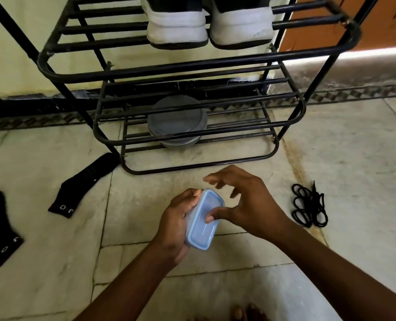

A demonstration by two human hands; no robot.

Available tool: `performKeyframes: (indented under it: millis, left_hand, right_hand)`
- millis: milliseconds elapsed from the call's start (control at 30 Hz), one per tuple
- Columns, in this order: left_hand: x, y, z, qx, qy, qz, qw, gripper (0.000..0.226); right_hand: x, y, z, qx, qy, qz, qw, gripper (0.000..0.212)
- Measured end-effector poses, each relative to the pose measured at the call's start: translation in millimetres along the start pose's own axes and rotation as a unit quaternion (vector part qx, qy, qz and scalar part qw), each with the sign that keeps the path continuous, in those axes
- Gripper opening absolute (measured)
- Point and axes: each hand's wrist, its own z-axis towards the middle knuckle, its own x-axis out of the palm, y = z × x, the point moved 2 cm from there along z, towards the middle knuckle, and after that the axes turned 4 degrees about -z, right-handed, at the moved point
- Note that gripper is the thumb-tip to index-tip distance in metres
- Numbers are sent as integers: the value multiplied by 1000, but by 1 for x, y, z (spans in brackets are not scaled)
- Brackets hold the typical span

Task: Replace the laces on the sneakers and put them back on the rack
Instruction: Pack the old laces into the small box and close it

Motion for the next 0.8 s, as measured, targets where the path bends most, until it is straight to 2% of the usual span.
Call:
performKeyframes:
  millis: [100,200,433,533,700,800]
  left_hand:
    - [0,-1,2,15,13,30,999,38]
    - [1,3,2,6,6,36,999,29]
    - [4,13,6,22,-10,61,998,17]
    - [5,17,11,26,-22,41,999,26]
    - [6,24,18,12,-35,5,999,26]
    - [3,30,25,12,-56,7,998,19]
  right_hand:
    - [2,3,1,-51,22,9,998,51]
    - [1,2,4,-40,0,0,999,43]
    - [3,-6,6,-45,-10,-13,999,38]
    - [2,-7,7,-70,-19,-26,997,39]
    - [1,-15,7,-91,-15,-54,994,40]
    - [2,-20,4,-107,-6,-79,991,39]
